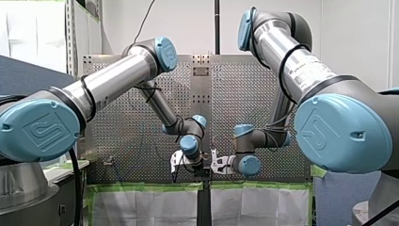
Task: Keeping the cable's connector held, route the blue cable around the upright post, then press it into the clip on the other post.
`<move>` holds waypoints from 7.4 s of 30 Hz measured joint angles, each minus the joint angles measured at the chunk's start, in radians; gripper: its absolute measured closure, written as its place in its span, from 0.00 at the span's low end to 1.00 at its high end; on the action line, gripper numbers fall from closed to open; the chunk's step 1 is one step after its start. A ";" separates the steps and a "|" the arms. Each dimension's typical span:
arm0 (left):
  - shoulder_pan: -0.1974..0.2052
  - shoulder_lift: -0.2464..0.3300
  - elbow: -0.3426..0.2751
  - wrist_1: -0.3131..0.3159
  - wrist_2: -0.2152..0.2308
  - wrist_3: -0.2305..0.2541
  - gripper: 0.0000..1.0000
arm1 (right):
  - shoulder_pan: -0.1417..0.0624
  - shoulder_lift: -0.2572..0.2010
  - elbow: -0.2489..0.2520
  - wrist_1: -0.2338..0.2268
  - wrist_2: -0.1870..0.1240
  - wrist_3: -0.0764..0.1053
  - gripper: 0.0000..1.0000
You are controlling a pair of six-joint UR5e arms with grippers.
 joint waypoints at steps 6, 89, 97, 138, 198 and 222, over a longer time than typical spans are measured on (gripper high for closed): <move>-0.028 0.000 -0.004 0.010 -0.066 -0.001 1.00 | 0.000 0.000 0.000 0.005 0.007 0.000 1.00; -0.076 0.000 -0.047 0.330 -0.198 0.231 1.00 | -0.109 0.037 -0.065 -0.003 -0.077 -0.051 1.00; -0.066 0.000 -0.047 0.350 -0.189 0.234 1.00 | -0.128 0.036 -0.084 0.025 -0.080 -0.048 1.00; 0.006 0.000 -0.047 0.365 -0.056 0.207 1.00 | -0.145 0.009 -0.142 0.115 -0.099 -0.044 1.00; 0.060 -0.042 -0.016 0.318 0.176 0.165 1.00 | -0.216 0.015 -0.164 0.084 -0.156 0.026 1.00; 0.101 -0.065 0.083 0.300 0.156 0.165 1.00 | -0.250 0.081 -0.256 0.081 -0.165 0.022 1.00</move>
